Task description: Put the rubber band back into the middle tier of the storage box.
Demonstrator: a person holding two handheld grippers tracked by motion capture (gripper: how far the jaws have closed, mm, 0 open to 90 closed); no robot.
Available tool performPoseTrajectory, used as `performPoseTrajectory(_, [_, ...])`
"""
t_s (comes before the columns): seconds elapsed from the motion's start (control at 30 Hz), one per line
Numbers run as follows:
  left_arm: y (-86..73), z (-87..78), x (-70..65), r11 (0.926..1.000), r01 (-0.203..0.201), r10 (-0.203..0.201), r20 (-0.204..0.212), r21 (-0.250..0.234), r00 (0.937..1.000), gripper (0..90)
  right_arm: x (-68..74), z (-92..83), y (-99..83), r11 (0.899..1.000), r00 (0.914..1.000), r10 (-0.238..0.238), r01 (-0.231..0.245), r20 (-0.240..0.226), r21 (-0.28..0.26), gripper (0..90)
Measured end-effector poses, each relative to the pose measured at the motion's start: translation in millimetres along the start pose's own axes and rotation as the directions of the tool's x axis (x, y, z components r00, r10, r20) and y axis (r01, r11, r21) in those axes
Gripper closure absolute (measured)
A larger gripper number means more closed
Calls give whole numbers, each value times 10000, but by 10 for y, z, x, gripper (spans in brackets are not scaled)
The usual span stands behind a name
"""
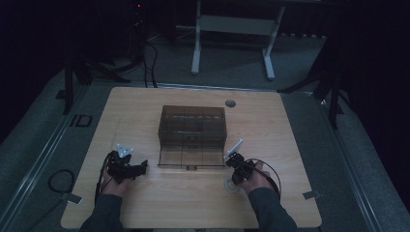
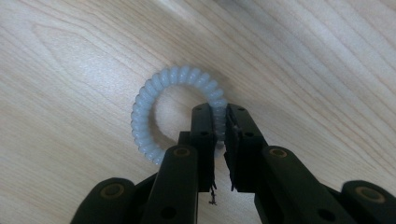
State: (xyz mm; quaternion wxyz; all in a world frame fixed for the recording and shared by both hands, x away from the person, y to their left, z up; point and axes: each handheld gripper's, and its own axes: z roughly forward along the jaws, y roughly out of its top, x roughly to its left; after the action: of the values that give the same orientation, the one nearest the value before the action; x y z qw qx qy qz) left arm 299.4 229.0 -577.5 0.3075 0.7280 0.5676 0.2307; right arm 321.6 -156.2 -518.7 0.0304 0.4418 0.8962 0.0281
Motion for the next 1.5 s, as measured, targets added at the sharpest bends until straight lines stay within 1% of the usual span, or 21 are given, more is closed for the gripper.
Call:
performPoseTrajectory(0.27, [0, 0, 0, 10000, -5, 5, 3, -1, 10000, 140, 28, -85, 9, 9997, 10000, -92, 91, -28, -204, 820])
performPoseTrajectory(0.57, [0, 0, 0, 10000, -2, 2, 0, -1, 10000, 140, 68, -168, 42, 9987, 9995, -306, 303, -66, -409, 820])
performPoseTrajectory(0.73, [0, 0, 0, 10000, -7, 7, 3, 2, 10000, 140, 86, -178, 49, 9980, 9990, -429, 424, -115, -472, 820])
performPoseTrajectory(0.87, [0, 0, 0, 10000, -3, 3, 0, 0, 10000, 140, 101, -184, 51, 9979, 9989, -440, 431, -168, -475, 820])
performPoseTrajectory(1.07, [0, 0, 0, 10000, -2, 2, 3, 0, 10000, 140, 109, -224, 52, 9967, 9984, -524, 511, -188, -625, 820])
performPoseTrajectory(1.27, [0, 0, 0, 10000, -1, 1, 3, 1, 10000, 140, 126, -247, 52, 9962, 9985, -501, 483, -237, -726, 819])
performPoseTrajectory(1.5, [0, 0, 0, 10000, -1, 1, 4, 1, 10000, 140, 156, -221, 66, 9956, 9976, -582, 553, -362, -750, 819])
